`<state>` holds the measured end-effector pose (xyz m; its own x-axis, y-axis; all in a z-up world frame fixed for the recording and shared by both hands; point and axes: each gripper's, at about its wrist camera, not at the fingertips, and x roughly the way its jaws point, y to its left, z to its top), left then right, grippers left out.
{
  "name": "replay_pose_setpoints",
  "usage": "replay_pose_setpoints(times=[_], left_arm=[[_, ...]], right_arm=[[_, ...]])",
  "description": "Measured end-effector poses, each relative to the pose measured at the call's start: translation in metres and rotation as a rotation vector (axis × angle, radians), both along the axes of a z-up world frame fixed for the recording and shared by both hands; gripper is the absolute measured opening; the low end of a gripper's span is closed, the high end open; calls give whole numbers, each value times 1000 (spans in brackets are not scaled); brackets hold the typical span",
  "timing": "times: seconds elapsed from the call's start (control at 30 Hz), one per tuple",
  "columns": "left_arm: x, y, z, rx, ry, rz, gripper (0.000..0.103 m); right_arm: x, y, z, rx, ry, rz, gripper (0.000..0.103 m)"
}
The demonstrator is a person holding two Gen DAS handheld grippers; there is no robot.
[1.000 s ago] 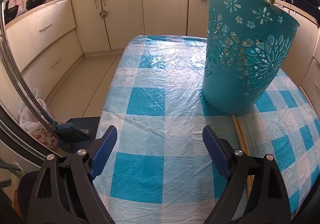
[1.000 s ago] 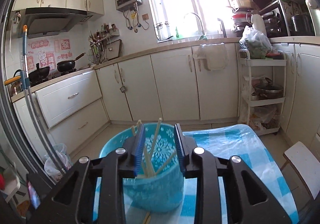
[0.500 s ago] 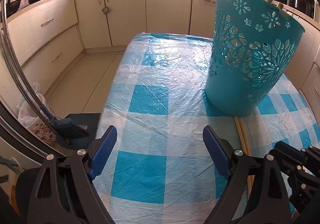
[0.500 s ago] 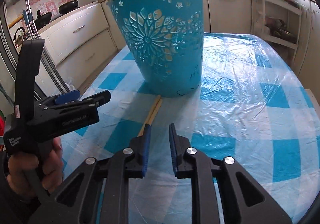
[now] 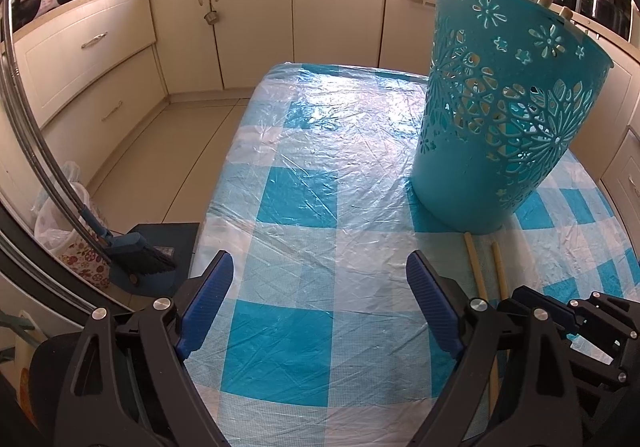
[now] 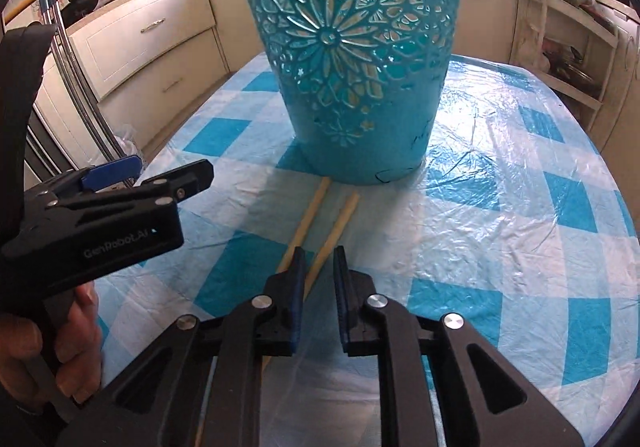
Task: Organize utensils
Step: 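Move the open right tool back down to the remaining chopsticks, then close the left tool on a loose chopstick beside the basket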
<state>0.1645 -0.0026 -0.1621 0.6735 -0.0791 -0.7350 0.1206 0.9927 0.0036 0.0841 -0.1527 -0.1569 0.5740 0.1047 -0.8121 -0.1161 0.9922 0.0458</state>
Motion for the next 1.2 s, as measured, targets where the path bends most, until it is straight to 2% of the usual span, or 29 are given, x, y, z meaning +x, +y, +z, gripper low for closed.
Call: replay_pose_setpoints(times=[0.17,0.33,0.43,0.57,0.7,0.77,0.87,0.97,1.07,1.13,1.17,1.2], left_arm=[[-1,-2,0,3,-3,-10,85],[-9,-14,5,6,-19,-90,85],[-14,-28,6,-30,10,-157,85],[-19,-56,4,-26,49,-216,84],[-17,-81,-3,5,88,-224,83],[-15,-89,-9,24,106,-217,78],[-12,-95,-15,34,134,-212,65],[-13,-99,-16,43,124,-211,56],[-15,-100,-15,39,117,-216,40],[-16,-99,-14,30,114,-221,22],[-15,-98,-14,22,118,-223,18],[-15,-96,-14,15,122,-219,9]], right_arm=[[-4,-4,1,-23,12,27,10],[-12,-31,4,-34,28,8,9],[-19,-53,6,-19,28,-39,9],[-18,-70,5,36,26,-93,9],[-18,-69,5,47,23,-91,9],[-19,-70,5,59,22,-92,9],[-19,-74,6,78,21,-93,9],[-19,-76,6,83,19,-93,9],[-18,-77,6,83,13,-91,9],[-18,-76,5,81,10,-89,10],[-18,-76,6,80,8,-87,10],[-17,-75,5,79,6,-85,10]])
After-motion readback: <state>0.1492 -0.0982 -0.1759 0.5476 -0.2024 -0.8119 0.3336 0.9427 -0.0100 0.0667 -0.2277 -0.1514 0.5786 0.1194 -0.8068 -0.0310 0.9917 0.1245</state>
